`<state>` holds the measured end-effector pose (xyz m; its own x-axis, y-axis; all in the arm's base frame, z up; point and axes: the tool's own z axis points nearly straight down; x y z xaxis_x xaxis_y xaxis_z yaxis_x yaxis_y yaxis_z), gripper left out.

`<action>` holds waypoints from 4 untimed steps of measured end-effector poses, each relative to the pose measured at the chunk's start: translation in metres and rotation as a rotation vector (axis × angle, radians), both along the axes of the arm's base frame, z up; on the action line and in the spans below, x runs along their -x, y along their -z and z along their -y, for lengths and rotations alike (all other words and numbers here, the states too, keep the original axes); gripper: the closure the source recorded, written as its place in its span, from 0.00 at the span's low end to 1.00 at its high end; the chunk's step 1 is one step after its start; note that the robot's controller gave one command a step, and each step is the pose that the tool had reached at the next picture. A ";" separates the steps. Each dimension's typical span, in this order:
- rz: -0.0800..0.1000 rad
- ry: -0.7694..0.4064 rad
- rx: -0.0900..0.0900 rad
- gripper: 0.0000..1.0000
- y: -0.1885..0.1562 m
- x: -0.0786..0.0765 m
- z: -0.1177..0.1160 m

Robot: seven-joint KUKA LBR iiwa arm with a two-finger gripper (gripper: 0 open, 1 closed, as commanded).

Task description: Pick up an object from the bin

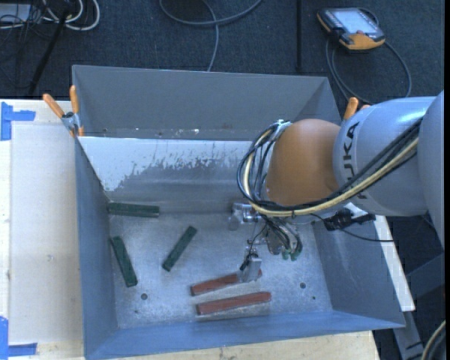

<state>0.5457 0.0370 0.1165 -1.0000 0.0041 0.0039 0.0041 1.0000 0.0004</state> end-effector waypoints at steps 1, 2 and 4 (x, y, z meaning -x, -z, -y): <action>0.002 0.019 0.000 0.00 0.009 0.045 -0.012; 0.003 0.226 0.001 1.00 0.043 0.016 0.000; 0.002 0.167 -0.001 1.00 0.045 0.004 0.010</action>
Offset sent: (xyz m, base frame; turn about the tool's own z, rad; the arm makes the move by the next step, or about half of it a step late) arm -0.0160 -0.0004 -0.0423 0.2272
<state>0.5421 0.0268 0.0718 -0.9853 0.1708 0.0023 0.1708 0.9853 0.0015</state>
